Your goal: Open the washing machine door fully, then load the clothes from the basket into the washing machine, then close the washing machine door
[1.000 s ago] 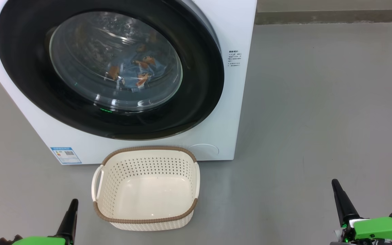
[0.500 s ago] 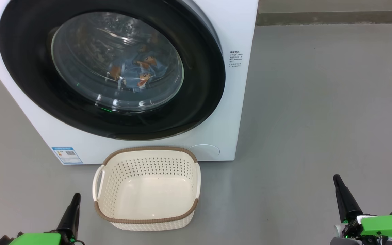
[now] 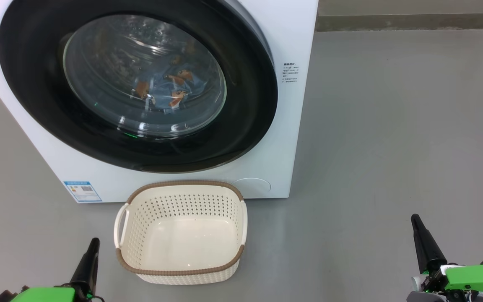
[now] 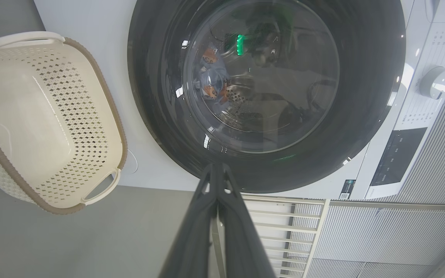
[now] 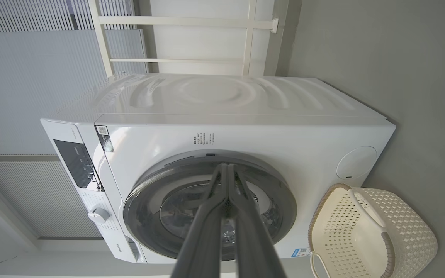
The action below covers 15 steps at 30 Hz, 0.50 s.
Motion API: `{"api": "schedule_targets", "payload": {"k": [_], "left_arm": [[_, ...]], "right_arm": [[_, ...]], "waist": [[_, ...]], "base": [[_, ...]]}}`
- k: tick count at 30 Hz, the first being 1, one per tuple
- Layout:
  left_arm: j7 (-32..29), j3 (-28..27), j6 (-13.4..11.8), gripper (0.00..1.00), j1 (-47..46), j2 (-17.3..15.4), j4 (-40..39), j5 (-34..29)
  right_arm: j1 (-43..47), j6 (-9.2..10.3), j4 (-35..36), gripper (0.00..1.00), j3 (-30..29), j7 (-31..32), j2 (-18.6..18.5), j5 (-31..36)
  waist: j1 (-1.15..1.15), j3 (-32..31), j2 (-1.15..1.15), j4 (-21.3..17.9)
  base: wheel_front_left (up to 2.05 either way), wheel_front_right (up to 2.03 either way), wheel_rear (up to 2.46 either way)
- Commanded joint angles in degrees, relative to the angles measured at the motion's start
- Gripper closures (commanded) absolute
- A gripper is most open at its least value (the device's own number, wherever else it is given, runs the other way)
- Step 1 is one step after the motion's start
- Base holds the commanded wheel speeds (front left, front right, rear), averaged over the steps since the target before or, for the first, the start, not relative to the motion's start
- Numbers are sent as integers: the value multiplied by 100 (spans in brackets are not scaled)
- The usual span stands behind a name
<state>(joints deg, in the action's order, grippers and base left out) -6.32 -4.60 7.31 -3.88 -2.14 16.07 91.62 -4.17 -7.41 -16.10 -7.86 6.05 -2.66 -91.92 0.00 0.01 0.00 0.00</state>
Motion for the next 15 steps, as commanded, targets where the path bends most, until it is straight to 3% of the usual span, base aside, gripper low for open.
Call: {"api": "schedule_targets", "payload": {"k": [1, 15], "left_arm": [[-23, -203, 10, 100, -277, -75, -171, 46], [-23, -203, 11, 100, -277, -75, -170, 46]], "right_arm": [[-249, -8, 169, 100, 123, 51, -21, -16], [-249, -8, 169, 100, 123, 51, -21, -16]], "waist": [[0, 0, 0, 0], [0, 0, 0, 0]], "base": [[0, 0, 0], [0, 0, 0]]}}
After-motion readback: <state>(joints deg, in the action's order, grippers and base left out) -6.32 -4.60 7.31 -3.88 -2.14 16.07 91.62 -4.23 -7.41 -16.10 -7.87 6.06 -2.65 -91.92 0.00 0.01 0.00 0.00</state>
